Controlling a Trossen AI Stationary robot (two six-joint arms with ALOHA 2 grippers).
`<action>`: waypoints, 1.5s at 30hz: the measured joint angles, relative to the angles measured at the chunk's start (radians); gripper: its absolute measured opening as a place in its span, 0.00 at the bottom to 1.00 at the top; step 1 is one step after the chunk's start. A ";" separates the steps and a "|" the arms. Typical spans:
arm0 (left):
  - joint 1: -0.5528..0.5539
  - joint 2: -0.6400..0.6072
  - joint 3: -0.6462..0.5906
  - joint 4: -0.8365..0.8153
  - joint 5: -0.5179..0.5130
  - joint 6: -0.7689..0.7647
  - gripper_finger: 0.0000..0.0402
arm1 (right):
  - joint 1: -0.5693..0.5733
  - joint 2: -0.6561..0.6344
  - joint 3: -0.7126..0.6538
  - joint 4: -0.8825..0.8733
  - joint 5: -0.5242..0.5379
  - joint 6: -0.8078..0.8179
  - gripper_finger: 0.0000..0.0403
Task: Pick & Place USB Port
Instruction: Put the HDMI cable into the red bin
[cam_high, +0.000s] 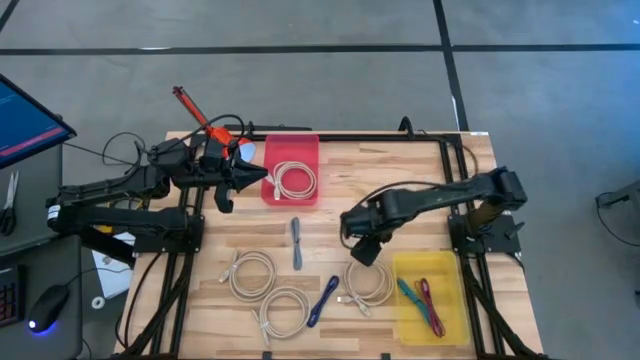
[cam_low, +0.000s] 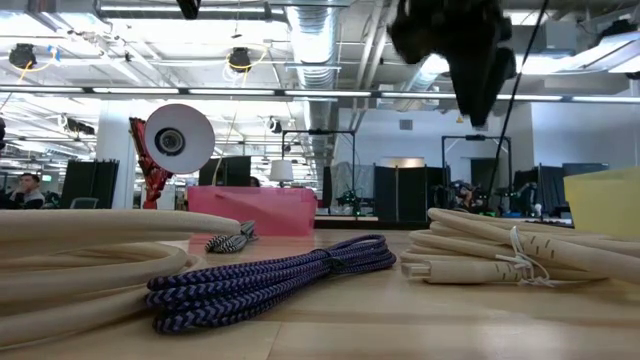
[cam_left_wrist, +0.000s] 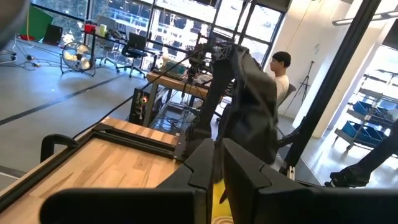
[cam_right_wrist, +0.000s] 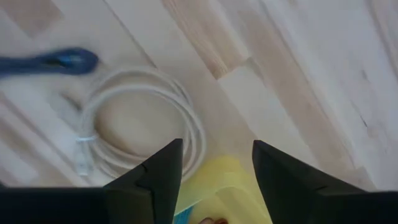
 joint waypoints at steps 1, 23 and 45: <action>0.000 0.000 0.000 0.000 0.000 0.000 0.07 | 0.004 0.020 0.000 -0.001 -0.014 -0.018 0.47; 0.000 0.000 0.000 0.000 0.000 0.000 0.07 | 0.048 0.282 0.000 0.111 -0.070 -0.181 0.50; 0.000 0.000 0.000 -0.001 0.000 0.000 0.07 | 0.040 0.266 -0.142 0.243 -0.030 -0.238 0.04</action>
